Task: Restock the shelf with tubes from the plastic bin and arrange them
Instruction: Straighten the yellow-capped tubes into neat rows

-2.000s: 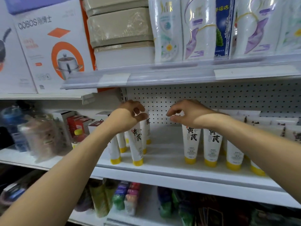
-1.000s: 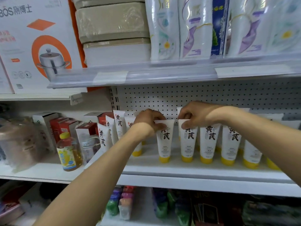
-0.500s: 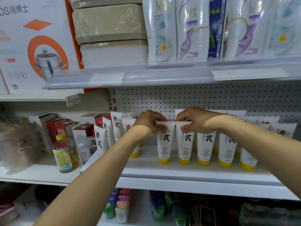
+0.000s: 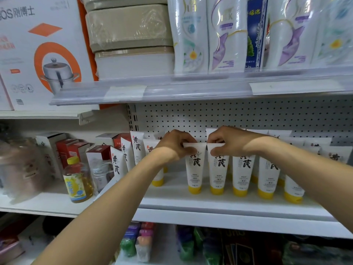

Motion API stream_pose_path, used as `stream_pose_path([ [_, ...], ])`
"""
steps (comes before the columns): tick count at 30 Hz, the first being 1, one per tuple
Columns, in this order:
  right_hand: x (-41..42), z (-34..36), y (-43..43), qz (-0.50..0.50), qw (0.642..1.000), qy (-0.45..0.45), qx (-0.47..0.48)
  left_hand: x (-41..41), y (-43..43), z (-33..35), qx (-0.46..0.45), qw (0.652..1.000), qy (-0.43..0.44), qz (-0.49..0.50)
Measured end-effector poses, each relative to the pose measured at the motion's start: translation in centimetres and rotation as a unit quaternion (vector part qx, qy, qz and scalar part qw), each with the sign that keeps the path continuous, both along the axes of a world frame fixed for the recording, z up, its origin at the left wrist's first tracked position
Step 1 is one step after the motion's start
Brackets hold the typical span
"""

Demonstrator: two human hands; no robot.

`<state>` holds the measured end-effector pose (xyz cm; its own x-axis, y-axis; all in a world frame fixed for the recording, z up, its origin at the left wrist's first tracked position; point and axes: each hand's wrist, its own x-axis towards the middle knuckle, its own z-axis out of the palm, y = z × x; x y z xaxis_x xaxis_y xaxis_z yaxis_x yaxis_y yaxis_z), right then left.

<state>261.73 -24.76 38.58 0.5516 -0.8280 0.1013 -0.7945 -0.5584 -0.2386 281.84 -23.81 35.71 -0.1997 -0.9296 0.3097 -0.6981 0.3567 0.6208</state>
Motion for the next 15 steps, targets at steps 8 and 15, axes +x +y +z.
stream_pose_path([
  [8,0.1,1.3,-0.5,-0.017,0.994,-0.100,-0.033,5.9,1.9,5.7,-0.038,0.989,-0.133,0.053],
  [15,0.4,2.1,-2.1,-0.030,0.993,-0.077,-0.081,7.9,0.3,4.3,-0.003,0.951,-0.299,0.074],
])
